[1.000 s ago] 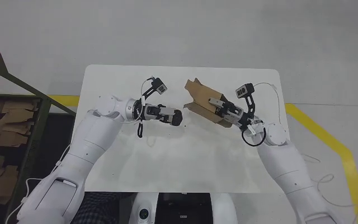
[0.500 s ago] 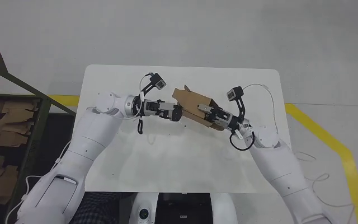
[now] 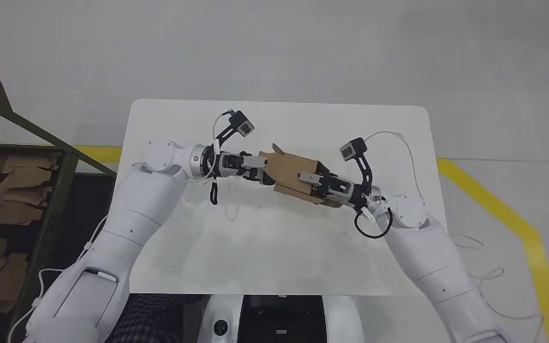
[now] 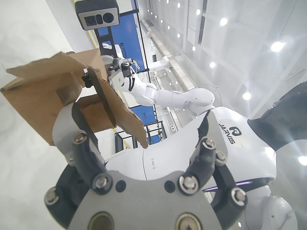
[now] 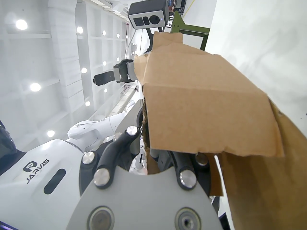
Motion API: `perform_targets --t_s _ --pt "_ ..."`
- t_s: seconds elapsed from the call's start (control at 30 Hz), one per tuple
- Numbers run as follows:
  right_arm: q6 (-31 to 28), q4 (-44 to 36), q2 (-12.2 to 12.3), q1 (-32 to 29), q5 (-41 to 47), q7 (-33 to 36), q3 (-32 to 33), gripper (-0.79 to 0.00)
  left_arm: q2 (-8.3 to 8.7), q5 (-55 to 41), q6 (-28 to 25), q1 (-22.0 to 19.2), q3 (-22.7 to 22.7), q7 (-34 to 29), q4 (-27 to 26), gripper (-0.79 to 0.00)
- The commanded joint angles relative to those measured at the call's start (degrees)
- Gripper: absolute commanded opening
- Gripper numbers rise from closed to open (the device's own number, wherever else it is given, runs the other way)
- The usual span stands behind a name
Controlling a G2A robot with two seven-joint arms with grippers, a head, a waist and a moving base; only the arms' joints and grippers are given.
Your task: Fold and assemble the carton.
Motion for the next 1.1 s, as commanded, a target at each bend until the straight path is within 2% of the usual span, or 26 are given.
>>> perform_targets --t_s 0.0,0.3,0.73,1.07 --pt "0.1 0.0 0.0 0.0 0.1 0.2 0.0 -0.785 0.01 0.0 0.0 0.0 0.0 0.0 -0.1 0.000" --pt "0.4 0.3 -0.2 0.0 1.3 1.0 0.0 -0.785 0.12 -0.1 -0.2 0.5 -0.3 0.2 -0.5 0.000" --pt "1.0 -0.3 0.1 -0.9 0.5 2.7 0.6 -0.785 1.32 -1.3 -1.8 3.0 -5.2 1.8 -0.4 0.000" --pt "1.9 -1.1 -0.2 -1.0 -0.2 6.4 -1.9 -0.785 1.45 -0.8 -3.1 2.7 -6.3 3.1 1.3 0.000"
